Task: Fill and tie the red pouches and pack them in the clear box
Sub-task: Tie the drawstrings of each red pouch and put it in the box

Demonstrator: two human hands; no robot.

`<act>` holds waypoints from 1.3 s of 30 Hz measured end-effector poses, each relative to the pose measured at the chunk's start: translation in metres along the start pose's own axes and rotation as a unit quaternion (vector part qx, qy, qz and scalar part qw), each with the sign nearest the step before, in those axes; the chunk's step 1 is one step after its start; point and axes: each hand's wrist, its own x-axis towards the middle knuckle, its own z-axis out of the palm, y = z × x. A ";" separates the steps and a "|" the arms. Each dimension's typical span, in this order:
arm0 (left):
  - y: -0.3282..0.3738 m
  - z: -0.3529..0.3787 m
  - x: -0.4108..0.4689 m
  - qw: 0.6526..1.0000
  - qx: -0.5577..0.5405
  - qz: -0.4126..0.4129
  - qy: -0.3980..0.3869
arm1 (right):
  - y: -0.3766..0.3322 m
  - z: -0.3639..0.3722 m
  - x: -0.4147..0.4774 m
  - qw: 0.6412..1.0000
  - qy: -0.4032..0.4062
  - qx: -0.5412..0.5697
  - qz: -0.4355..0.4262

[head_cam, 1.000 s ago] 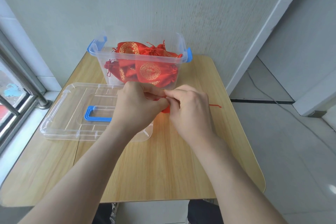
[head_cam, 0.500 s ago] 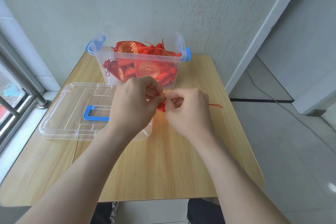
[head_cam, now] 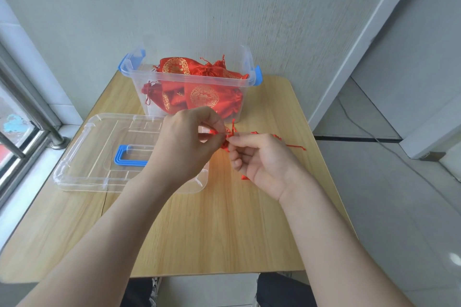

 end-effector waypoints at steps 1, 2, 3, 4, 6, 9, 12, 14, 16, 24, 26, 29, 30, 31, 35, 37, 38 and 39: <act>0.000 0.000 0.001 1.000 -0.002 -0.005 -0.004 | 0.000 0.000 0.001 1.000 0.003 0.010 0.002; -0.001 0.000 0.001 1.000 -0.003 -0.010 -0.012 | 0.000 0.001 0.002 1.000 0.007 0.016 0.003; 0.000 0.000 0.001 1.000 -0.003 -0.013 -0.019 | 0.000 0.001 0.003 1.000 0.014 0.019 0.002; 0.000 -0.001 0.000 1.000 -0.004 -0.015 -0.023 | 0.000 0.001 0.004 1.000 0.019 0.021 0.001; 0.000 -0.002 0.000 0.999 -0.008 -0.020 -0.029 | 0.000 0.000 0.005 1.000 0.023 0.020 -0.002; -0.001 -0.002 -0.001 0.999 0.007 -0.014 -0.032 | 0.000 0.000 0.005 1.000 0.028 0.010 -0.006; -0.002 -0.002 0.000 0.999 0.017 -0.002 -0.029 | 0.001 0.000 0.004 0.999 0.035 0.010 -0.014; -0.003 -0.002 0.000 0.999 0.029 0.009 -0.023 | 0.001 0.000 0.003 0.999 0.038 0.006 -0.019; -0.003 -0.002 -0.001 0.999 0.046 0.011 -0.021 | 0.001 0.000 0.004 0.999 0.043 0.002 -0.022; -0.001 0.006 0.001 0.996 0.043 -0.043 -0.062 | 0.004 0.004 0.004 0.998 0.037 -0.039 -0.029; 0.001 0.006 0.002 0.996 0.032 -0.062 -0.046 | 0.003 0.003 0.005 0.998 0.047 -0.035 -0.029; 0.001 0.002 0.004 0.993 -0.005 -0.111 -0.025 | 0.003 0.001 0.005 0.997 0.059 -0.037 -0.031; -0.001 0.001 0.005 0.991 -0.024 -0.129 -0.032 | 0.004 0.000 0.005 0.997 0.060 -0.041 -0.032; -0.002 0.000 0.004 0.988 -0.040 -0.142 -0.041 | 0.004 0.000 0.005 0.996 0.062 -0.045 -0.033; 0.002 0.004 0.001 0.991 -0.018 -0.118 -0.053 | 0.005 0.000 0.005 0.995 0.065 -0.058 -0.043; 0.000 0.007 0.001 0.995 0.028 -0.082 -0.044 | 0.006 0.000 0.005 0.995 0.055 -0.069 -0.047; -0.002 0.009 0.001 0.995 0.052 -0.068 -0.042 | 0.007 0.001 0.005 0.995 0.045 -0.079 -0.048; -0.005 0.011 0.000 0.995 0.075 -0.056 -0.041 | 0.008 0.002 0.004 0.994 0.033 -0.089 -0.049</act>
